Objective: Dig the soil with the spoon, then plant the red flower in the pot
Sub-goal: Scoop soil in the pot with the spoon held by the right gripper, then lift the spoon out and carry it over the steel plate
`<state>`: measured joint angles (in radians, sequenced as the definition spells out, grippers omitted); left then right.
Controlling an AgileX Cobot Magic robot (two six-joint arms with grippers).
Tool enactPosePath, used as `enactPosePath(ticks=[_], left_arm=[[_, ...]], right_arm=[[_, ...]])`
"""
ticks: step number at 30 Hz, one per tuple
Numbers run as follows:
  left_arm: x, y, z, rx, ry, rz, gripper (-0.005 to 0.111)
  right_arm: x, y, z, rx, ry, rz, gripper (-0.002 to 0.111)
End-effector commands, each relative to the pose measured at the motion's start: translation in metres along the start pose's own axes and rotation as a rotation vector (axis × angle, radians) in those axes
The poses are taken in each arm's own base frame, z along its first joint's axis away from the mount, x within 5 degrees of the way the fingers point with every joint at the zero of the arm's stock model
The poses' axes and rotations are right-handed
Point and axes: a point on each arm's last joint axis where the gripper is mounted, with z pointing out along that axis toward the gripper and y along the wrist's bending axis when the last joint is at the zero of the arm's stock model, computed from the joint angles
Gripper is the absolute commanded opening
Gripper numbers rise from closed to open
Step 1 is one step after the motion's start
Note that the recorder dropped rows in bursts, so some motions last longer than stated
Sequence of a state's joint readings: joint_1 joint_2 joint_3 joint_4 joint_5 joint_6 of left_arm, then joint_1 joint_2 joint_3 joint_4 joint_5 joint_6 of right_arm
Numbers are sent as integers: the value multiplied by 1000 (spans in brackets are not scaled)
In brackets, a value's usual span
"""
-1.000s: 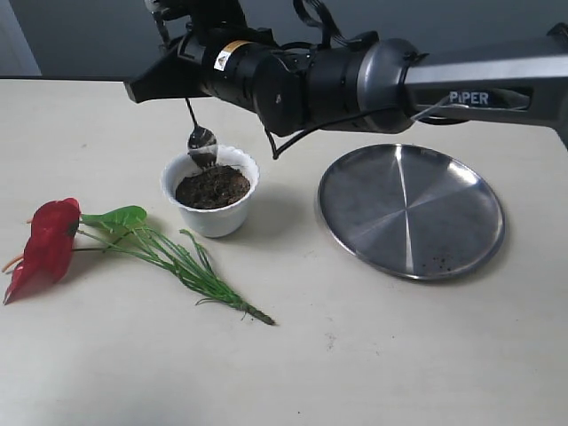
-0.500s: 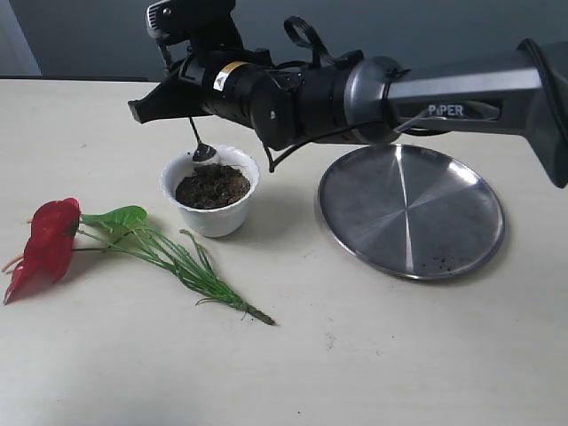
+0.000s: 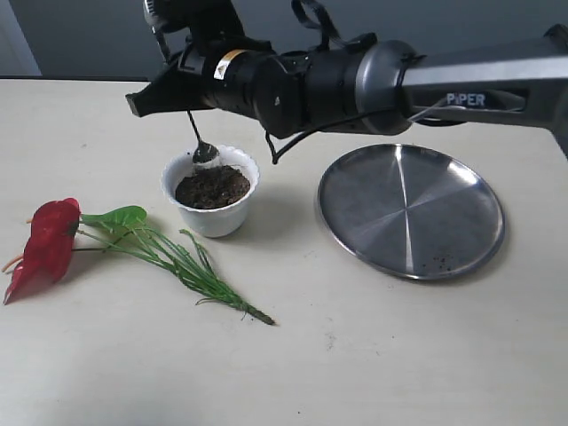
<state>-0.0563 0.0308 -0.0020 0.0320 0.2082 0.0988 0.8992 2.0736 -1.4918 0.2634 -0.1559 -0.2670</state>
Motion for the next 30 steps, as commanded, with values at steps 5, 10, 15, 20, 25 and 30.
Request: enactPosePath(ticks=[5,10,15,20,25,30], left_arm=[[0,0,0,-5,-12,-3,0],[0,0,0,-5,-12,-3,0],[0,0,0,-5,-12,-3,0],[0,0,0,-5,-12,-3,0],[0,0,0,-5,-12,-3,0],[0,0,0,-5,-12,-3,0]], right_arm=[[0,-2,1,10,-27,-3,-1],[-30,-3,-17,15,-108,0,-1],[-48,-4,-30,15,-154,2,-1],[-57,-4,-39,12,-168,3,-1],[-64,-3,-50,-9,-121,4,-1],[-68,-13,-65,-26,-2,4,-1]])
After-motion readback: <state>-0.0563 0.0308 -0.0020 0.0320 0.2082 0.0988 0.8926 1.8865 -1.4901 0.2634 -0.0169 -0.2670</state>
